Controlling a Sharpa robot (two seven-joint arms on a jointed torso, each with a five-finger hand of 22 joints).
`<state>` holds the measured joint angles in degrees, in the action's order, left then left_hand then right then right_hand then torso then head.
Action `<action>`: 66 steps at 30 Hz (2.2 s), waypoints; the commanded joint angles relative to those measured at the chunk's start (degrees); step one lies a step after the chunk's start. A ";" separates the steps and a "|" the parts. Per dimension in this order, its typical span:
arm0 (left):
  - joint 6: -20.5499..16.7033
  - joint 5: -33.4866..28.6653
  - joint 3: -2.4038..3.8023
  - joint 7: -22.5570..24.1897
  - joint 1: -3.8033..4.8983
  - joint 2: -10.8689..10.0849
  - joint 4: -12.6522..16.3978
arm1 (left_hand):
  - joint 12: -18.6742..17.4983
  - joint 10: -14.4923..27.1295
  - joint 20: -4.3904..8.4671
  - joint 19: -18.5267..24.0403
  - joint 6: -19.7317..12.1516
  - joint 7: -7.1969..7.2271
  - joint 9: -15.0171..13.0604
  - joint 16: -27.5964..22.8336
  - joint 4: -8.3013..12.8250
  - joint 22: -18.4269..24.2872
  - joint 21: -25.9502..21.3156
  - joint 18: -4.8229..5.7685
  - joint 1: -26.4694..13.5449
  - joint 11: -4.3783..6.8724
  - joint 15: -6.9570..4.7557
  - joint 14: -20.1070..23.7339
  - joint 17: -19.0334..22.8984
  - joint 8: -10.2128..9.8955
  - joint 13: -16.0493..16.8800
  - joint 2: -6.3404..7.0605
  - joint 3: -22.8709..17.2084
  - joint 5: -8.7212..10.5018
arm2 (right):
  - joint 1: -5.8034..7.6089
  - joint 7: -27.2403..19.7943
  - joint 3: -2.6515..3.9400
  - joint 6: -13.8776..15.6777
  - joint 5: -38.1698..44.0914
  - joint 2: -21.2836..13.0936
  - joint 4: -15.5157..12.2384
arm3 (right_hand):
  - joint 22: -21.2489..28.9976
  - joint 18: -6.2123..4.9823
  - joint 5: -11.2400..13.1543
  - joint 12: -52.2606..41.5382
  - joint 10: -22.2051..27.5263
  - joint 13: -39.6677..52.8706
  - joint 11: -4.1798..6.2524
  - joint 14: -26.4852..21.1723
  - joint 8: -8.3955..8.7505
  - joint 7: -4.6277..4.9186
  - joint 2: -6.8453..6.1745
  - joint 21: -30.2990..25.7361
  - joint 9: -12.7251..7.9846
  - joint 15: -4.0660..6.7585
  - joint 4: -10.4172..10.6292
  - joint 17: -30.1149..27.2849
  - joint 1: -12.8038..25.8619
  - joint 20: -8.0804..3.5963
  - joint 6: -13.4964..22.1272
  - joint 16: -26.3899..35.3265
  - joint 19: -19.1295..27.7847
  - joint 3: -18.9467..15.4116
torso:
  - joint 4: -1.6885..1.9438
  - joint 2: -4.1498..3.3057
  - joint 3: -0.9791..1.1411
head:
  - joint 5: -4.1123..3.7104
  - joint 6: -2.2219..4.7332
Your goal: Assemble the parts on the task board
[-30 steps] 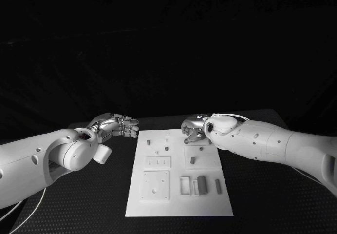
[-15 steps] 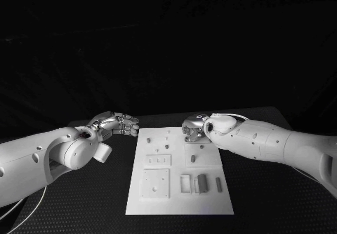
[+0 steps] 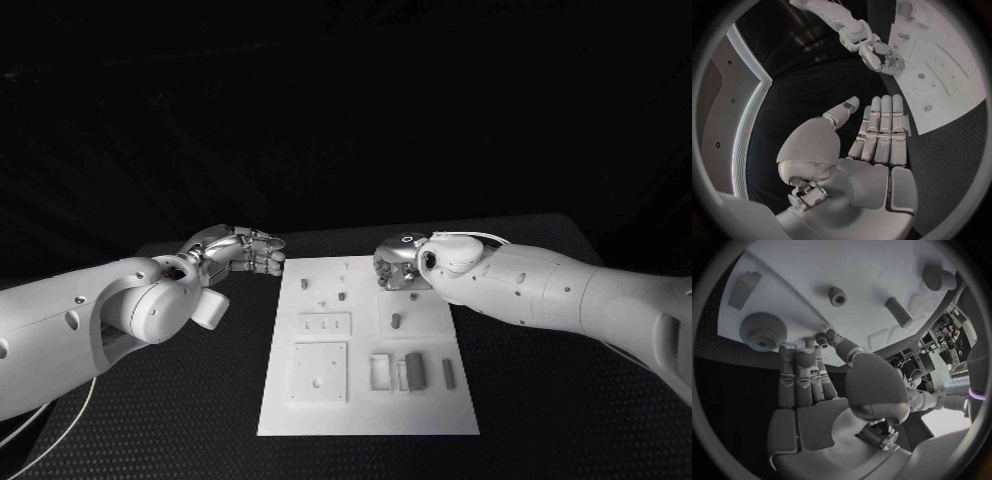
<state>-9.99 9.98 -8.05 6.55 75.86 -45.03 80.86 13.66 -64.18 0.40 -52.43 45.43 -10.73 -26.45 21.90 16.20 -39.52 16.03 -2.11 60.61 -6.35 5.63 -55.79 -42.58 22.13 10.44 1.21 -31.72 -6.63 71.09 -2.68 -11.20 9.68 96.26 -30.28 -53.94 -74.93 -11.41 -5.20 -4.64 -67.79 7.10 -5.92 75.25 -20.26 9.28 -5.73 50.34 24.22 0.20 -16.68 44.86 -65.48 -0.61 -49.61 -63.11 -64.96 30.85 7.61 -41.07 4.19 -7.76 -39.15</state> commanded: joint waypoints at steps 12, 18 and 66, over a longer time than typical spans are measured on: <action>0.75 0.19 0.06 0.89 0.05 0.13 0.07 | -0.48 -0.19 -0.24 -0.13 0.26 -0.16 0.13 -0.29 -0.16 -0.10 -0.14 -0.13 -0.48 -0.36 -0.05 -0.29 -0.14 -0.20 0.11 -0.02 -0.03 0.35 | -0.35 0.51 -0.20 -1.63 1.15 0.71 0.30 | -1.32 -3.59 -0.25 -0.15 -0.62 0.02 0.06 -0.30 -0.13 0.04 0.46 0.56 0.12 0.41 0.08 -0.24 0.59 -0.36 -0.73 -0.39 0.00 0.19 | 0.29 -0.40 0.01 | -0.02 -0.38; 0.70 0.20 0.07 0.86 0.06 0.11 0.08 | -0.52 -0.21 -0.24 -0.13 0.26 -0.16 0.16 -0.32 -0.15 -0.11 -0.15 -0.13 -0.48 -0.36 -0.05 -0.31 -0.18 -0.20 0.12 -0.03 -0.04 0.34 | -0.36 0.76 -0.24 -1.71 1.47 0.89 0.23 | -1.29 -3.59 -0.31 -0.06 -0.68 0.05 0.09 -0.37 -0.06 0.06 0.89 0.64 0.13 0.44 0.04 -0.38 0.66 -0.38 -0.80 -0.49 0.06 0.35 | 0.33 -0.51 0.01 | -0.08 -0.75; 0.62 0.26 0.08 0.81 0.07 0.30 -0.02 | -0.83 -0.33 -0.24 -0.14 0.28 -0.17 0.37 -0.66 0.00 -0.21 -0.25 -0.14 -0.40 -0.37 -0.05 -0.40 -0.45 -0.27 0.18 0.05 -0.09 0.33 | 1.18 7.75 -0.09 13.54 2.46 3.93 -1.84 | -1.25 -3.59 -0.33 -1.47 -7.15 3.74 2.62 -0.69 -1.44 -2.14 3.94 3.40 1.58 2.92 0.00 -1.63 0.37 -1.04 -6.99 -3.61 -0.33 10.19 | 0.38 -0.95 0.00 | 0.34 -0.12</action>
<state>-9.99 10.07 -8.04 6.58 75.87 -44.93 80.77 12.99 -64.38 0.40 -52.43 45.43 -10.73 -26.13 21.46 16.20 -39.64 16.03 -1.99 60.61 -6.55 5.63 -55.79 -42.95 22.13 10.56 1.21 -31.72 -6.63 72.27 3.58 -11.29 20.54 97.79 -26.79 -56.02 -74.92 -10.13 -5.31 -5.96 -72.92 10.17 -3.68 75.32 -21.50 8.01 -1.76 53.49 25.43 1.97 -16.68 43.27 -64.77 -1.42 -55.34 -66.45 -65.00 40.66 7.62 -41.99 4.17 -7.47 -39.39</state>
